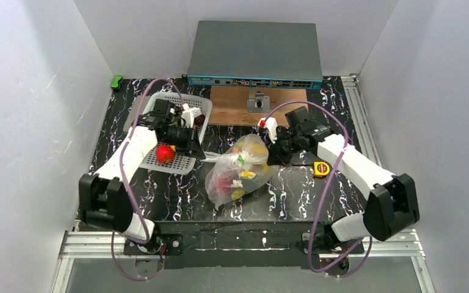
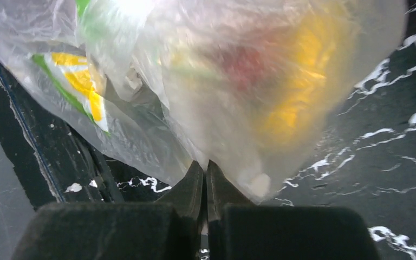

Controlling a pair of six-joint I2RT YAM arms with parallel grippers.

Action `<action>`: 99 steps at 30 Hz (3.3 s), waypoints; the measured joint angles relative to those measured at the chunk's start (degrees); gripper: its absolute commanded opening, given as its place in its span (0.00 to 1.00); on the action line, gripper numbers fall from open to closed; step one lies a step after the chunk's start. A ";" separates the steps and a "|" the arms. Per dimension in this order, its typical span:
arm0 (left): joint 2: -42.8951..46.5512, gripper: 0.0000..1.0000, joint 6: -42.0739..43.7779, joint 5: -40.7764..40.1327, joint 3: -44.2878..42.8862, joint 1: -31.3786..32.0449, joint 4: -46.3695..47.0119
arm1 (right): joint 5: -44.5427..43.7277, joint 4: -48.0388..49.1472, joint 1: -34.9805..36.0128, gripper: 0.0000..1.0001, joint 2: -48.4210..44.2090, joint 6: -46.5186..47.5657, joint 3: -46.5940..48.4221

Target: Place the fake fruits into the plastic bag and tie a complex knot

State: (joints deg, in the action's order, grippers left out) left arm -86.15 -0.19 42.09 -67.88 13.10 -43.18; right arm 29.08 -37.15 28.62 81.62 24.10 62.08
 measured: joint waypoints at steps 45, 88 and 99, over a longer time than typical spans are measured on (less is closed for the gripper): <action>10.78 0.83 26.16 1.90 5.27 0.76 -4.24 | 2.36 -9.44 -8.15 0.62 -3.15 12.57 -0.96; 10.97 0.06 31.41 0.17 8.63 -3.26 -2.03 | 5.57 -2.95 -10.54 0.35 -4.44 15.23 -4.33; 18.36 0.98 32.70 -9.49 8.33 -0.09 -9.46 | -0.87 -11.17 -12.50 0.98 -7.61 13.16 -3.69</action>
State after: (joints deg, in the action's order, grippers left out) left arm -67.79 32.51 32.60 -59.55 13.02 -52.64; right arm 28.21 -48.31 16.12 74.02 37.26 58.39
